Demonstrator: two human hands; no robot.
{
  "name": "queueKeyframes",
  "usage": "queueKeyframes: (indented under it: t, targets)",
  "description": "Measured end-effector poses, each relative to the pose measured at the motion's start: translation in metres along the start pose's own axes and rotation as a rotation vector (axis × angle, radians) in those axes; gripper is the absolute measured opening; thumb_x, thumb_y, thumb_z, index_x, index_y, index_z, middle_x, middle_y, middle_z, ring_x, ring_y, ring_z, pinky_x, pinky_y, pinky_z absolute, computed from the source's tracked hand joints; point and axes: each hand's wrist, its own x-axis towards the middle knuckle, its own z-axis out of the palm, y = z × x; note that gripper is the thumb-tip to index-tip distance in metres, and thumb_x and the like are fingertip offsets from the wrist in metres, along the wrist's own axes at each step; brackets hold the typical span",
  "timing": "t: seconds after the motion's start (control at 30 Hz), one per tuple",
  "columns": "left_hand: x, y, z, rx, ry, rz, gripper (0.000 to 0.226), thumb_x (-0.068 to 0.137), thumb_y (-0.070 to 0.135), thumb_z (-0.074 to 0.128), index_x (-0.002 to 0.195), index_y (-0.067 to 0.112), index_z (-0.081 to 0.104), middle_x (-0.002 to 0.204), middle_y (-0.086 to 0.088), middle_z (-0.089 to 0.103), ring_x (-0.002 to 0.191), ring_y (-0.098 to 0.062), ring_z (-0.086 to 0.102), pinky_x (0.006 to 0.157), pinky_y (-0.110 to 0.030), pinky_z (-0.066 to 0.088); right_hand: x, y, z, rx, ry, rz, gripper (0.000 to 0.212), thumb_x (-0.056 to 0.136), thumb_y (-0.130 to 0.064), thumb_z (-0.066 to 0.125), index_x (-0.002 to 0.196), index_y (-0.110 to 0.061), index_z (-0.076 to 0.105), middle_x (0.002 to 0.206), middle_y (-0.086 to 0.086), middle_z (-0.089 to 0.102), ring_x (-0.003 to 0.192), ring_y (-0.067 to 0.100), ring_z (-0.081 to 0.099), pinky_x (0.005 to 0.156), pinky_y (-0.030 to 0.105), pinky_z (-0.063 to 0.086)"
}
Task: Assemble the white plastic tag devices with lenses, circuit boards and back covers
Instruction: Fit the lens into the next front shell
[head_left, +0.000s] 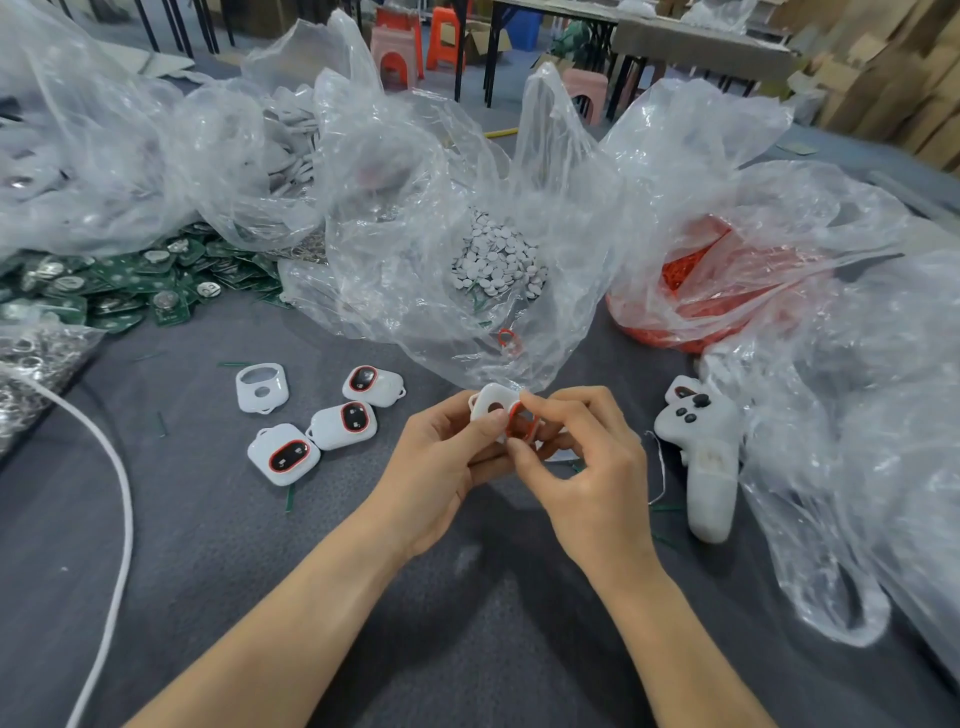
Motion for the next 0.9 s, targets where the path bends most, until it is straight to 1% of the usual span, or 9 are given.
queueKeyframes:
  t: [0.07, 0.13, 0.23, 0.3, 0.5, 0.63, 0.9]
  targets:
    - [-0.0004, -0.0008, -0.0002, 0.021, 0.002, 0.001, 0.027, 0.08, 0.013, 0.06, 0.104, 0.001, 0.066, 0.099, -0.018, 0.071, 0.095, -0.029, 0.07, 0.078, -0.031, 0.058, 0.0003, 0.0006, -0.0001, 0.005, -0.012, 0.008, 0.033, 0.07, 0.005, 0.079, 0.1, -0.004, 0.071, 0.091, 0.003, 0.056, 0.079, 0.001, 0.055, 0.071, 0.008, 0.046]
    - [-0.0006, -0.0018, 0.0004, 0.058, 0.009, 0.014, 0.026, 0.077, 0.015, 0.064, 0.1, 0.004, 0.069, 0.1, -0.019, 0.071, 0.096, -0.029, 0.069, 0.081, -0.033, 0.058, 0.0003, 0.001, -0.0009, 0.018, -0.021, 0.014, 0.033, 0.069, 0.007, 0.078, 0.099, -0.005, 0.07, 0.091, 0.002, 0.055, 0.076, 0.003, 0.056, 0.069, 0.009, 0.047]
    - [-0.0006, -0.0028, 0.0012, 0.099, 0.026, 0.041, 0.027, 0.071, 0.019, 0.069, 0.095, 0.007, 0.07, 0.096, -0.017, 0.071, 0.092, -0.028, 0.069, 0.076, -0.031, 0.058, 0.0005, 0.0019, -0.002, 0.025, -0.027, -0.001, 0.033, 0.069, 0.007, 0.077, 0.098, -0.006, 0.07, 0.09, 0.001, 0.055, 0.075, 0.006, 0.057, 0.068, 0.013, 0.049]
    - [-0.0003, -0.0033, 0.0006, 0.104, 0.031, 0.045, 0.024, 0.071, 0.016, 0.067, 0.093, 0.006, 0.07, 0.094, -0.017, 0.071, 0.09, -0.028, 0.069, 0.074, -0.03, 0.058, 0.0002, 0.0022, -0.0022, 0.019, -0.03, -0.013, 0.033, 0.068, 0.006, 0.077, 0.098, -0.006, 0.07, 0.09, 0.001, 0.055, 0.076, 0.004, 0.056, 0.068, 0.012, 0.049]
    - [-0.0003, -0.0012, -0.0007, 0.104, 0.011, 0.066, 0.028, 0.073, 0.015, 0.067, 0.098, 0.002, 0.068, 0.097, -0.02, 0.07, 0.093, -0.032, 0.069, 0.074, -0.031, 0.058, -0.0013, 0.0011, -0.0017, 0.01, -0.018, -0.046, 0.035, 0.069, 0.005, 0.078, 0.101, -0.006, 0.069, 0.092, 0.001, 0.054, 0.08, 0.001, 0.054, 0.071, 0.009, 0.047]
    - [-0.0003, -0.0001, -0.0022, 0.151, -0.009, 0.07, 0.032, 0.075, 0.013, 0.066, 0.105, 0.0, 0.065, 0.102, -0.021, 0.068, 0.099, -0.034, 0.066, 0.082, -0.035, 0.057, -0.0016, 0.0, -0.0017, 0.014, -0.011, -0.024, 0.036, 0.07, 0.007, 0.078, 0.103, -0.005, 0.069, 0.095, 0.002, 0.055, 0.077, 0.006, 0.059, 0.07, 0.012, 0.051]
    - [-0.0014, 0.0011, -0.0009, 0.105, -0.045, 0.055, 0.03, 0.08, 0.019, 0.063, 0.106, 0.006, 0.068, 0.108, -0.018, 0.07, 0.103, -0.03, 0.067, 0.079, -0.028, 0.056, -0.0011, -0.0016, -0.0033, 0.023, 0.043, 0.006, 0.029, 0.074, 0.001, 0.077, 0.102, -0.005, 0.071, 0.096, 0.003, 0.059, 0.071, 0.008, 0.063, 0.068, 0.016, 0.053]
